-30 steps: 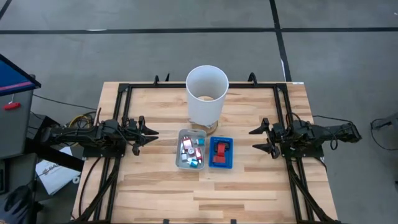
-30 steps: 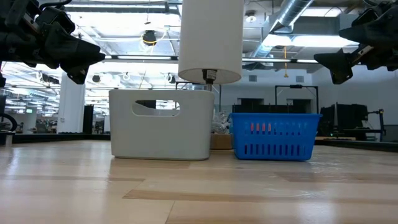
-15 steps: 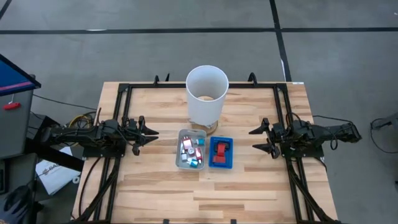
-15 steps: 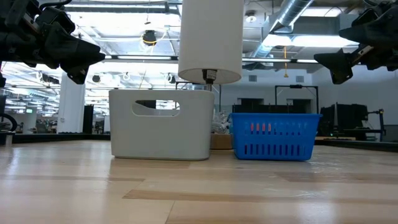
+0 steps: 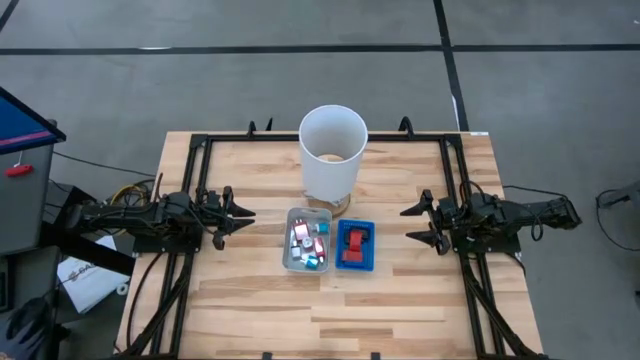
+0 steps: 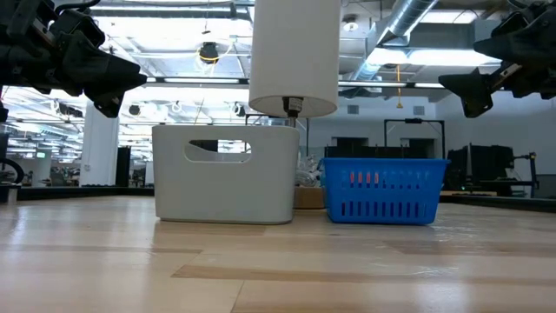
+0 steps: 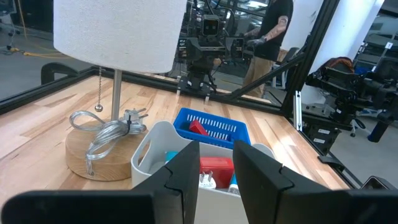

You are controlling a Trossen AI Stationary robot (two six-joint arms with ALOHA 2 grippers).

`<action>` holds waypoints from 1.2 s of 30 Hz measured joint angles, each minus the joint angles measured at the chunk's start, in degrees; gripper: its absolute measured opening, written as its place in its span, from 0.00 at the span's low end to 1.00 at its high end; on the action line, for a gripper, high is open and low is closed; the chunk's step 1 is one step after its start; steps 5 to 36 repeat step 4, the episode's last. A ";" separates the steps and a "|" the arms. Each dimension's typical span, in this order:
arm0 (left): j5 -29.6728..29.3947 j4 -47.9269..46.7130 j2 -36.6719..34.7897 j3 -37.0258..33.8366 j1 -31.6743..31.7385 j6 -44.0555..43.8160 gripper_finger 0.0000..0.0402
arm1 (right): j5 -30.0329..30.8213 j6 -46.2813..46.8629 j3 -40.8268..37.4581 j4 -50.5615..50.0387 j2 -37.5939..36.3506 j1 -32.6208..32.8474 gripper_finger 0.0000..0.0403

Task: Pick & Place Office items
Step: Return to Home Position

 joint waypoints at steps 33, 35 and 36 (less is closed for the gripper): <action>0.00 0.00 -0.01 -0.01 -0.01 0.00 0.23 | 0.00 0.00 0.00 0.02 0.01 0.00 0.76; 0.00 0.00 -0.01 -0.01 -0.01 0.00 0.23 | 0.00 0.00 0.00 0.02 0.01 0.00 0.76; 0.00 0.00 -0.01 -0.01 -0.01 0.00 0.23 | 0.00 0.00 0.00 0.02 0.01 0.00 0.76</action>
